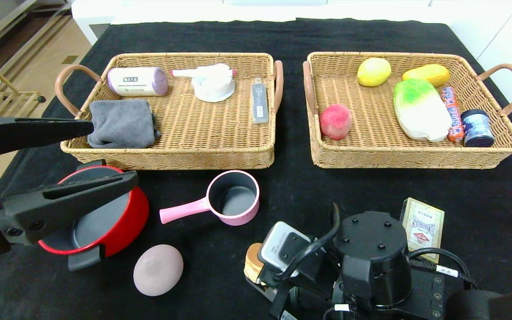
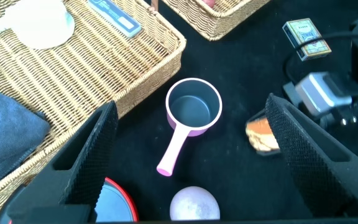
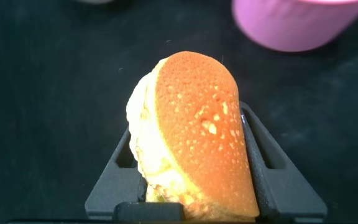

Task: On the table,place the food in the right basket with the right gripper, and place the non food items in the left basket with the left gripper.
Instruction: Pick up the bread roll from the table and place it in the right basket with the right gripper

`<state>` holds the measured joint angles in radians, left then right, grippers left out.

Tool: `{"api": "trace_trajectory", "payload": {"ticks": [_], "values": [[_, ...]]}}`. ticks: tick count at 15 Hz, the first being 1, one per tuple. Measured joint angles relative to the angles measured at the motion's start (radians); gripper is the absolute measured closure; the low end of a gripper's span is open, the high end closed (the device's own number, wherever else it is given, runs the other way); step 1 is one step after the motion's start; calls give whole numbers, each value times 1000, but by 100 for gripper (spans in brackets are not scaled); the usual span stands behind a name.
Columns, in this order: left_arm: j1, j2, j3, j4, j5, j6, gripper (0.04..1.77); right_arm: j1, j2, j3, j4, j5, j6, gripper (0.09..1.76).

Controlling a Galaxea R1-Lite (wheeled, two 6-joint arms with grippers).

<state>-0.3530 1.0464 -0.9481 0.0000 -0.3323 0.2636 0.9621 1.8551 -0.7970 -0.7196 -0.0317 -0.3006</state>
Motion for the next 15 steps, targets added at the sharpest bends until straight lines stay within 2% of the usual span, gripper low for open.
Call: {"api": "trace_trajectory", "payload": {"ticks": [7,12,15], "values": [[0,0,0,2,0,0,9,-74,-89,-22,5,1,27,103],[0,1,1,2,0,0,9,-167,-169,-57,17,1,95,103],[0,4,4,2,0,0,9,-218,-214,-98,70,1,107,103]]}}
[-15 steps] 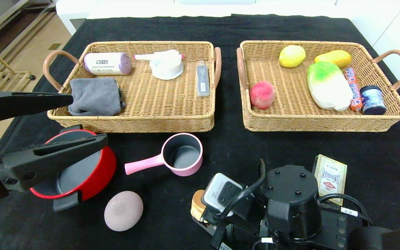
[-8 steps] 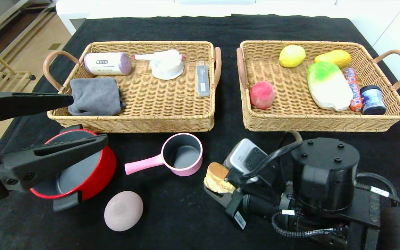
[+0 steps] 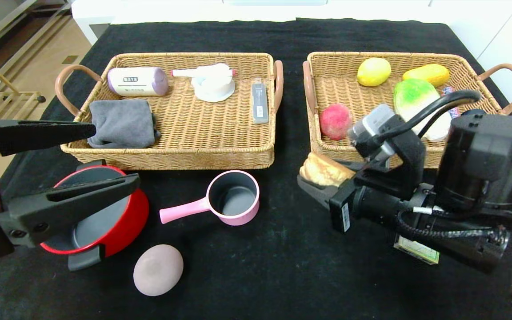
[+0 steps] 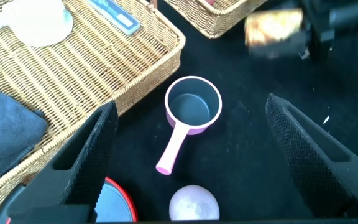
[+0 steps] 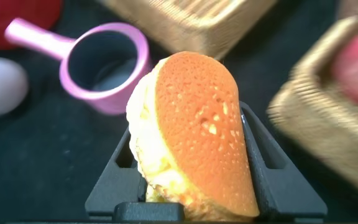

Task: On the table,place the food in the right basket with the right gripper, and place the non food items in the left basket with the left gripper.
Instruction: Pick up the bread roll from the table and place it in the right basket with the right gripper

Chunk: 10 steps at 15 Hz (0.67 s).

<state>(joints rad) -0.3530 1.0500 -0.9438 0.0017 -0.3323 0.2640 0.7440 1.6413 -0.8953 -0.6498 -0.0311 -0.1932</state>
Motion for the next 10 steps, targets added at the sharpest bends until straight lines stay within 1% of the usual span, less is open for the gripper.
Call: {"api": "trace_trajectory", "payload": {"ticks": [2,5,7,10], "values": [[0,1,0,0,0,0,9,-49,-24,-50,31,-1,18,103],[0,1,2,-1,0,0,9,-151,-50,-121,85,-1,28,103],[0,1,2,0,0,0,9,-219,-64,-149,93,-1,29,103],[0,1,2,0,0,0,9,-342,-76,-183,103,-1,28,103]]}}
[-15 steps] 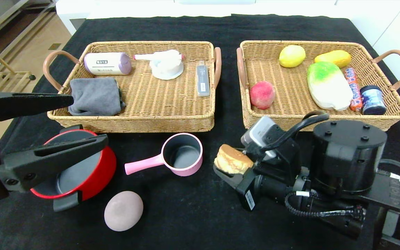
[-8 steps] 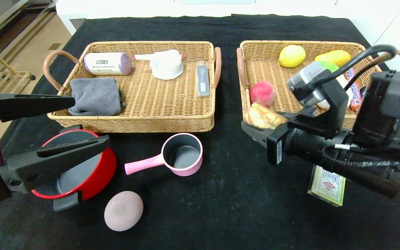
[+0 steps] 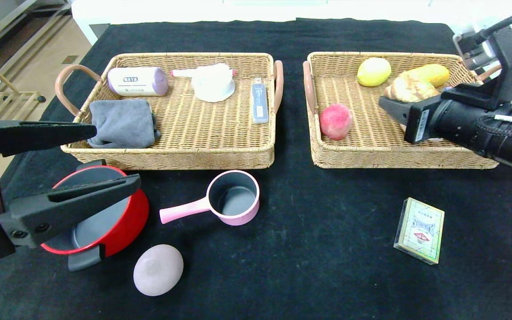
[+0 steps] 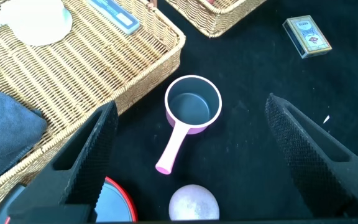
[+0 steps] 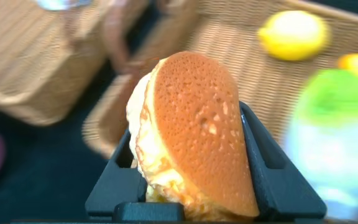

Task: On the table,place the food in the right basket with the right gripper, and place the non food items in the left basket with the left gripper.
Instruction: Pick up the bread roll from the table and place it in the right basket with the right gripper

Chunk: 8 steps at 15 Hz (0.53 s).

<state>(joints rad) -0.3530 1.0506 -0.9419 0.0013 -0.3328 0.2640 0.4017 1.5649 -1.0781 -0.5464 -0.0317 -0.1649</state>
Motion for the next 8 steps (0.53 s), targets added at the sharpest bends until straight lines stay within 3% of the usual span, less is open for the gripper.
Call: {"api": "trace_trajectory", "payload": {"ticks": [8], "values": [[0,1,1,0,0,0,9,-288,27,-56,13,12,1,103]]}}
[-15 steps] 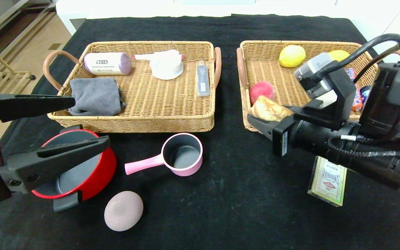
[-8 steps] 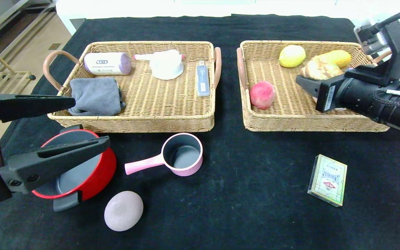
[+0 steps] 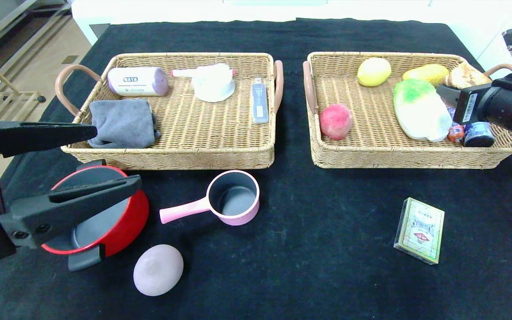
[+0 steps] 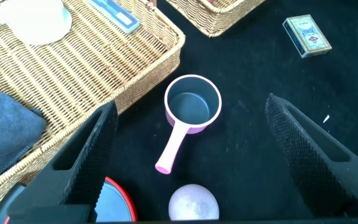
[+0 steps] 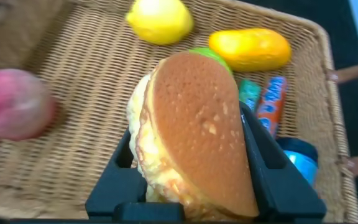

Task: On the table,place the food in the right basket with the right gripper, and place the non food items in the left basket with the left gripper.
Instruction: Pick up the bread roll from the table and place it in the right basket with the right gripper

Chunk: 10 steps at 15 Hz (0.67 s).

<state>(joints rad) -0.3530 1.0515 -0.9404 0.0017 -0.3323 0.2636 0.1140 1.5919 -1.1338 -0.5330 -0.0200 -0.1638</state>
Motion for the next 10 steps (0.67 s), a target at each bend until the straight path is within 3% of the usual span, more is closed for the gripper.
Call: {"api": "trace_trajectory", "payload": {"ticks": [10], "values": [[0,4,0,0,0,0,9,-141,92,-66,4,2,63,103]]}}
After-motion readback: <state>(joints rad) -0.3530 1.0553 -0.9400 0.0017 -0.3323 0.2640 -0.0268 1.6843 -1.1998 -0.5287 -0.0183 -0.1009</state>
